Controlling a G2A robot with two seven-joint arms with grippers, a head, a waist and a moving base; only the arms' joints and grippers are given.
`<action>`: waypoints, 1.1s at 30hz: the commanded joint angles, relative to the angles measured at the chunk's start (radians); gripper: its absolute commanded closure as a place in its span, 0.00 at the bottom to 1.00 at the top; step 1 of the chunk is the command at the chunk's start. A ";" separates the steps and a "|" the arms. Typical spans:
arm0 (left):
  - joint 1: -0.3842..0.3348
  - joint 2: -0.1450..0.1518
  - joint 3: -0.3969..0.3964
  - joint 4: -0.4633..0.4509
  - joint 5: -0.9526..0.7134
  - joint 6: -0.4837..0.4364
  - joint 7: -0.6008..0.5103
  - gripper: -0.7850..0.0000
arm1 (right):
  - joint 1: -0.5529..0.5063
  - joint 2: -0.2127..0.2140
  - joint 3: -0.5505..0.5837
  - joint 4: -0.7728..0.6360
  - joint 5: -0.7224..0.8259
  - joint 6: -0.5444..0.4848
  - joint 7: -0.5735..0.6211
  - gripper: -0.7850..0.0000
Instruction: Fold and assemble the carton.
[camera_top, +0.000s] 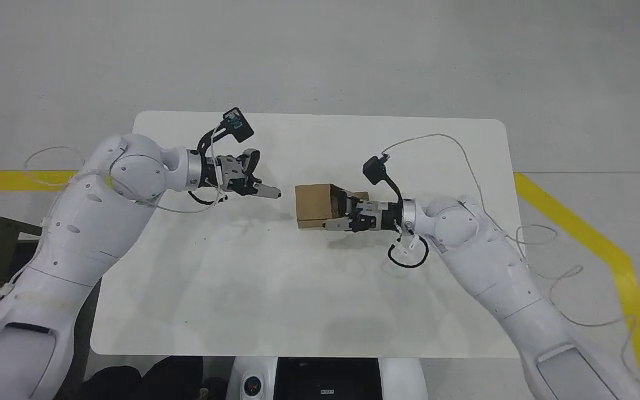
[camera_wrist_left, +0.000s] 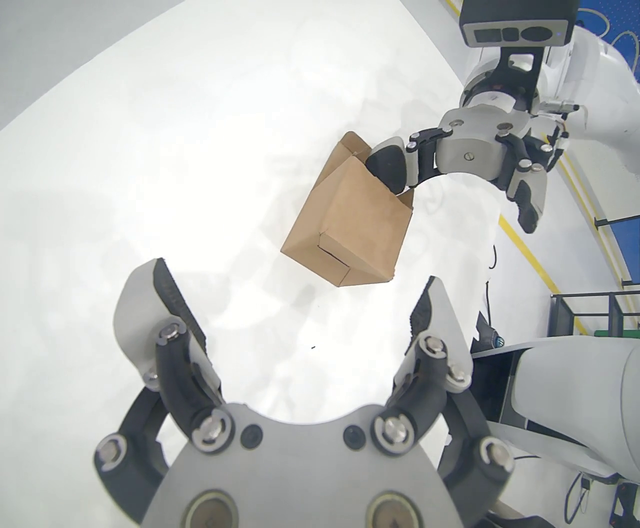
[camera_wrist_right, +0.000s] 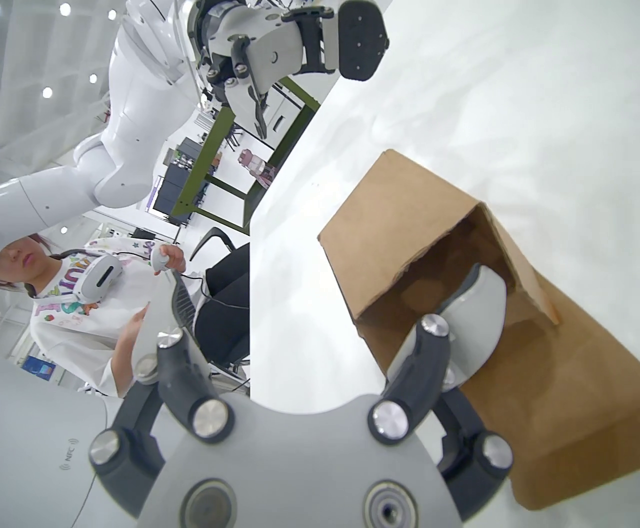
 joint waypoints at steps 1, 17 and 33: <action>0.010 -0.002 0.004 -0.002 0.023 -0.009 0.023 0.00 | -0.011 0.008 0.019 -0.024 -0.029 0.001 -0.002 0.02; 0.061 -0.032 0.046 -0.017 0.478 -0.161 0.400 0.00 | -0.089 0.071 0.179 -0.241 -0.277 0.024 0.007 1.00; 0.062 -0.047 0.064 0.003 0.607 -0.210 0.530 0.00 | -0.092 0.076 0.195 -0.264 -0.329 0.027 -0.007 1.00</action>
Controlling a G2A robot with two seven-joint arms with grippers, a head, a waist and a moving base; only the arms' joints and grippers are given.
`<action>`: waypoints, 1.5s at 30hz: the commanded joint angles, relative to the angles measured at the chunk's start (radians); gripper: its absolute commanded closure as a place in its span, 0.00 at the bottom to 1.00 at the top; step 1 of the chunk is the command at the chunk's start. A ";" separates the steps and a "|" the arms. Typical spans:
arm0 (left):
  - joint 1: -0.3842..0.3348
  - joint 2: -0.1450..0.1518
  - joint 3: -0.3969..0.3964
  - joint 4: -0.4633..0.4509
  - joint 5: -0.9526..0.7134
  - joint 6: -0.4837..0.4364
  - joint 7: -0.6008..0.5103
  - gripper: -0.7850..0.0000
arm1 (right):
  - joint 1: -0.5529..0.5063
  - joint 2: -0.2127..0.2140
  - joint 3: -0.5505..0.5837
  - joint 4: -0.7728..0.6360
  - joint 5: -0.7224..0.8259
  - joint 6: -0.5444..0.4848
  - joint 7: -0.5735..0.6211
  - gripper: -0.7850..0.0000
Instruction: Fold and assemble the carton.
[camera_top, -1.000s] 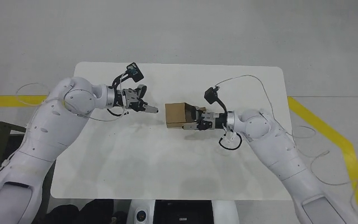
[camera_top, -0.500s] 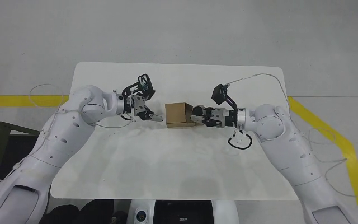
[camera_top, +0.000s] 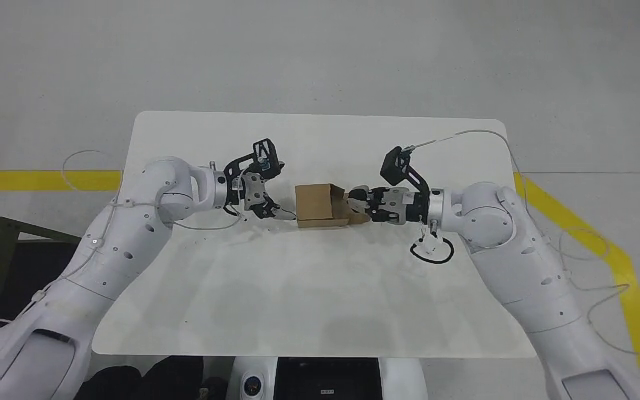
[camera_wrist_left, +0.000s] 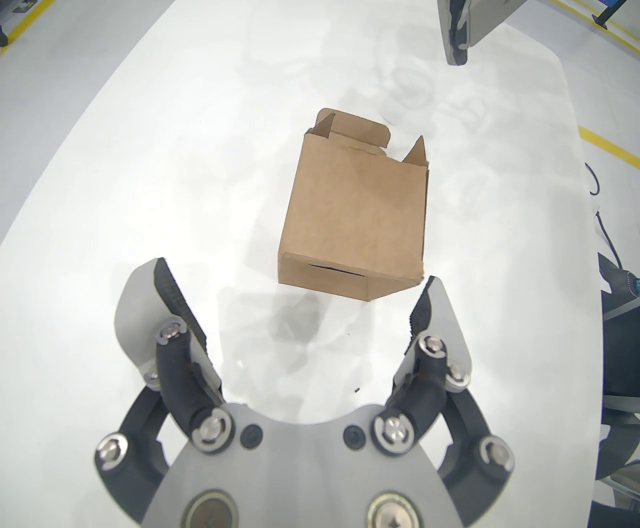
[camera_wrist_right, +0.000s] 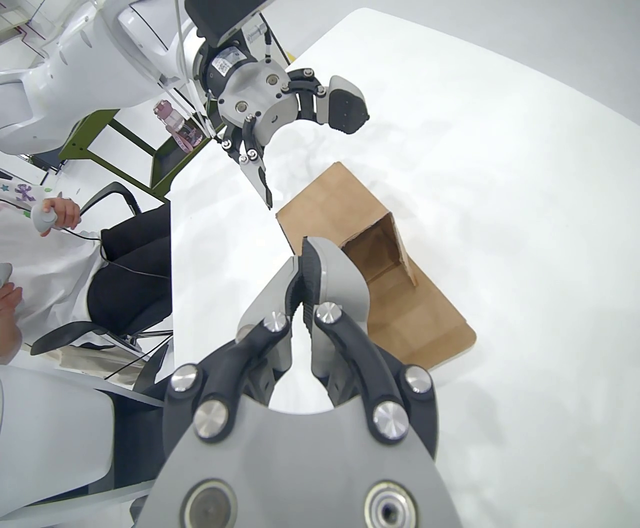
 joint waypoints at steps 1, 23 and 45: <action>0.000 0.000 0.000 0.000 0.000 0.000 0.000 0.00 | 0.000 0.000 0.000 0.000 0.000 0.000 0.000 1.00; 0.138 0.022 -0.087 -0.040 0.207 -0.064 0.258 0.00 | -0.060 0.010 -0.016 0.076 0.315 0.344 0.199 1.00; 0.035 -0.088 0.077 0.119 0.333 -0.027 0.430 0.00 | 0.020 -0.039 -0.137 0.218 0.371 0.319 0.108 1.00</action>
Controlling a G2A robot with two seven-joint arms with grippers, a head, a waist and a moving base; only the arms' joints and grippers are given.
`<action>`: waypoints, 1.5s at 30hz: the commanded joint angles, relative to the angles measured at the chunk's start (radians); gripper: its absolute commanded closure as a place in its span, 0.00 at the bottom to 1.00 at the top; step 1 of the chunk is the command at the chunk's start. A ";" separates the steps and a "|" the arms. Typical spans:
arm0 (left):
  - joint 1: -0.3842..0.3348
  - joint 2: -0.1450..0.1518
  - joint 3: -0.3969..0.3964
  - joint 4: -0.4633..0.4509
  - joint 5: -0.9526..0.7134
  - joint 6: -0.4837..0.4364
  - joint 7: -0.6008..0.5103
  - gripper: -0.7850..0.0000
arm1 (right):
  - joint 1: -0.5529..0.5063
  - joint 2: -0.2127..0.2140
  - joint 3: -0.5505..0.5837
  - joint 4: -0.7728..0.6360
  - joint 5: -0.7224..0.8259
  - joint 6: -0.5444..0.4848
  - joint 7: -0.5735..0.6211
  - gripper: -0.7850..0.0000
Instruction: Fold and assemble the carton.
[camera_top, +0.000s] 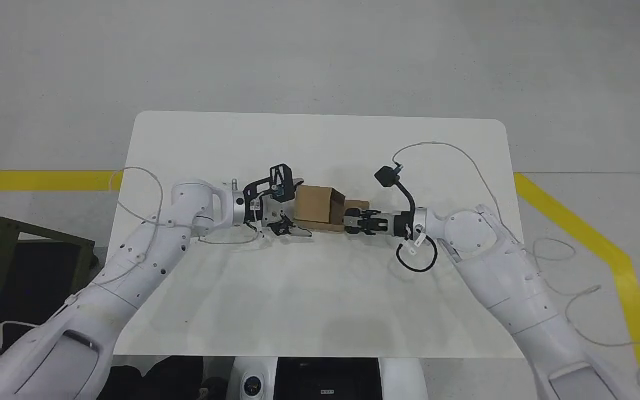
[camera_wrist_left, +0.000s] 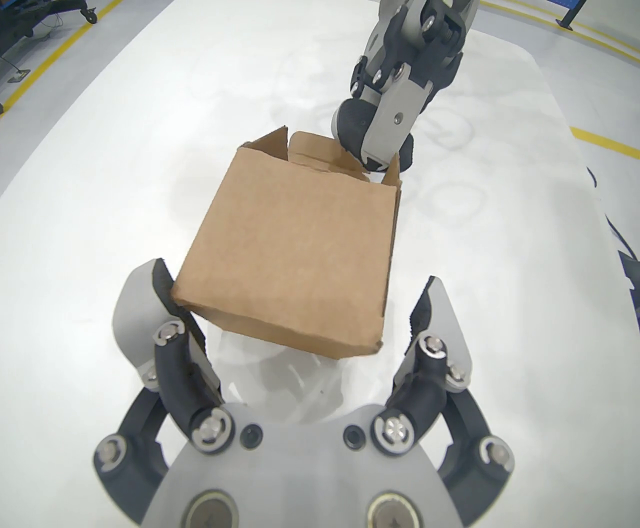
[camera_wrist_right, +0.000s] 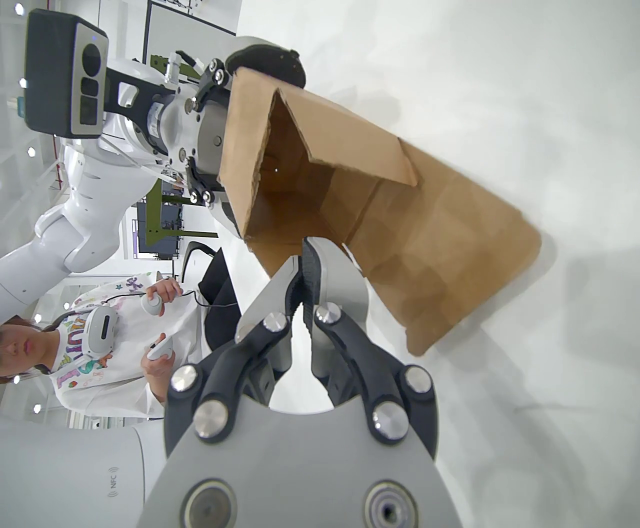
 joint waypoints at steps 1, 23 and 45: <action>-0.009 -0.008 0.007 0.014 -0.006 -0.005 0.000 0.00 | 0.011 -0.007 -0.014 0.013 0.007 -0.009 -0.008 1.00; -0.028 -0.039 -0.008 0.051 -0.003 -0.011 -0.018 0.00 | -0.199 0.043 0.090 -0.210 0.007 0.086 0.053 1.00; -0.012 -0.051 -0.035 0.047 -0.020 -0.045 -0.067 0.00 | -0.068 -0.012 -0.021 -0.053 -0.028 -0.022 -0.132 1.00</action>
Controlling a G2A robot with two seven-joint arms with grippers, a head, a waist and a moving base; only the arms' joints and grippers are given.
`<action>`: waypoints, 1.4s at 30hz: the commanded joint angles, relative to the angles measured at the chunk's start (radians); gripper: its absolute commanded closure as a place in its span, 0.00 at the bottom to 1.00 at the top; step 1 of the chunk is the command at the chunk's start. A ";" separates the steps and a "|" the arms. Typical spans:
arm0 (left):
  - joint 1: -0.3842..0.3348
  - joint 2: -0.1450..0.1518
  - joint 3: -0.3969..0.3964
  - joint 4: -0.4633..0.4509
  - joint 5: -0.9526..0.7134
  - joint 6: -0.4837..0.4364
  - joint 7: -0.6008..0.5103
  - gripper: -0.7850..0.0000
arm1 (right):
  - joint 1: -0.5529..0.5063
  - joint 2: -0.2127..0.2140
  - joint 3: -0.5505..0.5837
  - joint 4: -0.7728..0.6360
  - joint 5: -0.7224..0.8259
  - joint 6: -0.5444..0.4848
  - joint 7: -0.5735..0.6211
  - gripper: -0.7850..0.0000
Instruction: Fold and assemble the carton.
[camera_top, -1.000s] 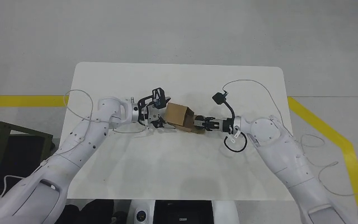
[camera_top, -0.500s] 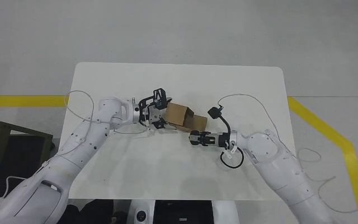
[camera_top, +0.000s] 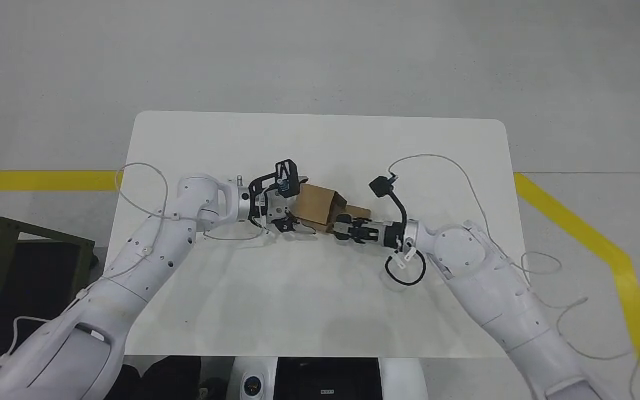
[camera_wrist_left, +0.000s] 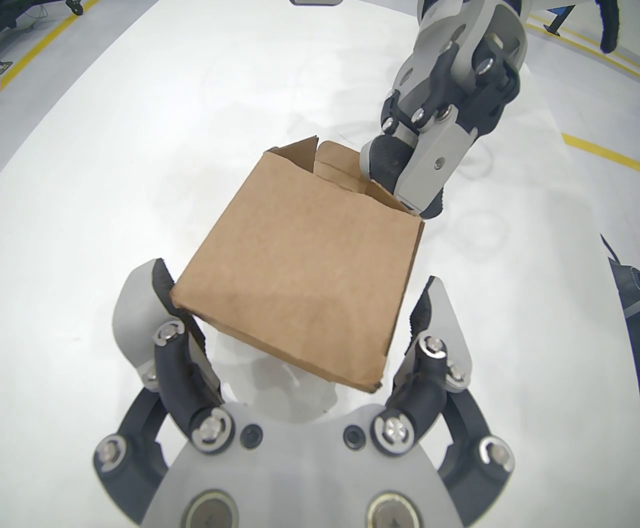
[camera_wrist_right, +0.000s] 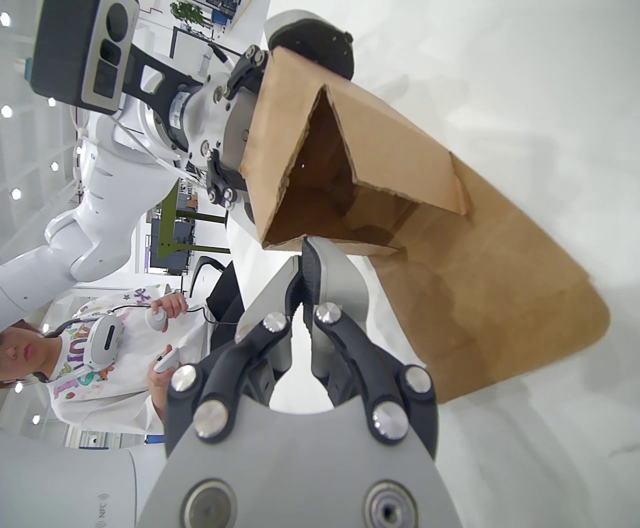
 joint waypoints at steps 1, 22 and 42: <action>0.001 -0.001 -0.001 0.000 -0.004 0.001 -0.007 0.00 | 0.017 -0.006 -0.013 0.020 0.003 -0.008 -0.003 1.00; 0.012 -0.021 -0.010 -0.018 -0.060 0.033 -0.099 0.00 | 0.136 -0.063 -0.095 0.189 0.022 -0.106 -0.013 1.00; 0.018 -0.029 -0.039 -0.013 -0.075 0.042 -0.128 0.00 | 0.011 0.009 0.099 0.073 0.016 -0.023 0.057 1.00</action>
